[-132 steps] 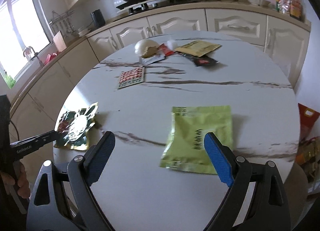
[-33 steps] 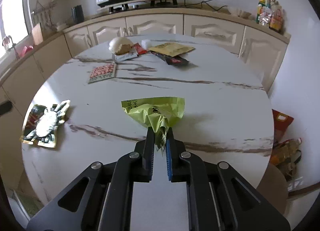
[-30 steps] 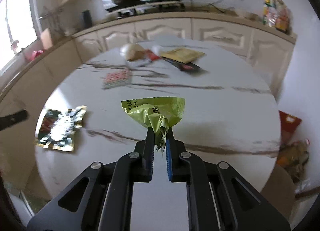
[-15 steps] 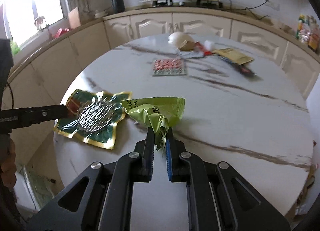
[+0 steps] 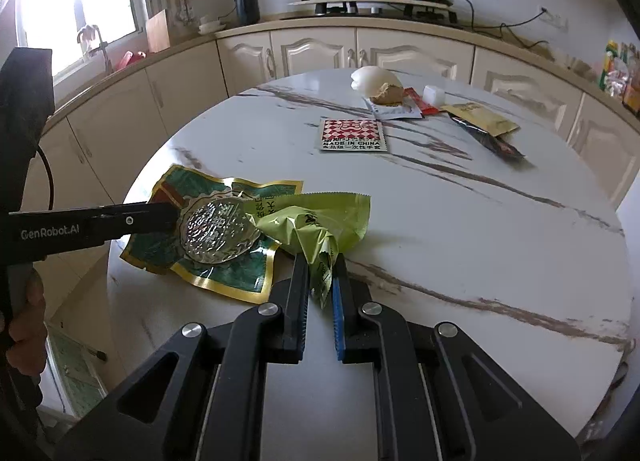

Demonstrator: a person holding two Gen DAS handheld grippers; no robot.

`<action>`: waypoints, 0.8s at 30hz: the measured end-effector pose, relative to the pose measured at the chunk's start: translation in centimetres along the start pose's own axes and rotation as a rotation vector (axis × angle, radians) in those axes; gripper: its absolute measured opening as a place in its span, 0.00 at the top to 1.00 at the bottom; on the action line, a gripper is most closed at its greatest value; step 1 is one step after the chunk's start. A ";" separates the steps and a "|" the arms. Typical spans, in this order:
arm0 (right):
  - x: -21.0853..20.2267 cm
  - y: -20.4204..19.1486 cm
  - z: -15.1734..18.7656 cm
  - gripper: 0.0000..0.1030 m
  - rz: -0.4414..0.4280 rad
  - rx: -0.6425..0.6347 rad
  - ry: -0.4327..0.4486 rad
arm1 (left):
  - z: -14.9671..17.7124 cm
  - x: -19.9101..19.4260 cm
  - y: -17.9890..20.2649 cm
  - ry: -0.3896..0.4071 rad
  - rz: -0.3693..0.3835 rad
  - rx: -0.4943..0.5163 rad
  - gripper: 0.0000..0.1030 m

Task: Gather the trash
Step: 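Lift both held packets off the table toward the blue bin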

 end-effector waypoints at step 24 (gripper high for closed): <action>-1.3 -9.1 -3.6 0.90 -0.122 -0.069 0.085 | 1.5 -12.6 -4.2 0.271 -0.071 0.004 1.00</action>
Point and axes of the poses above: each gripper's, at about its wrist camera, not at the fingertips, and x roughly the way its jaws point, y to its right, z to its underside, the point moved 8 cm from there along x, roughly the way its jaws point
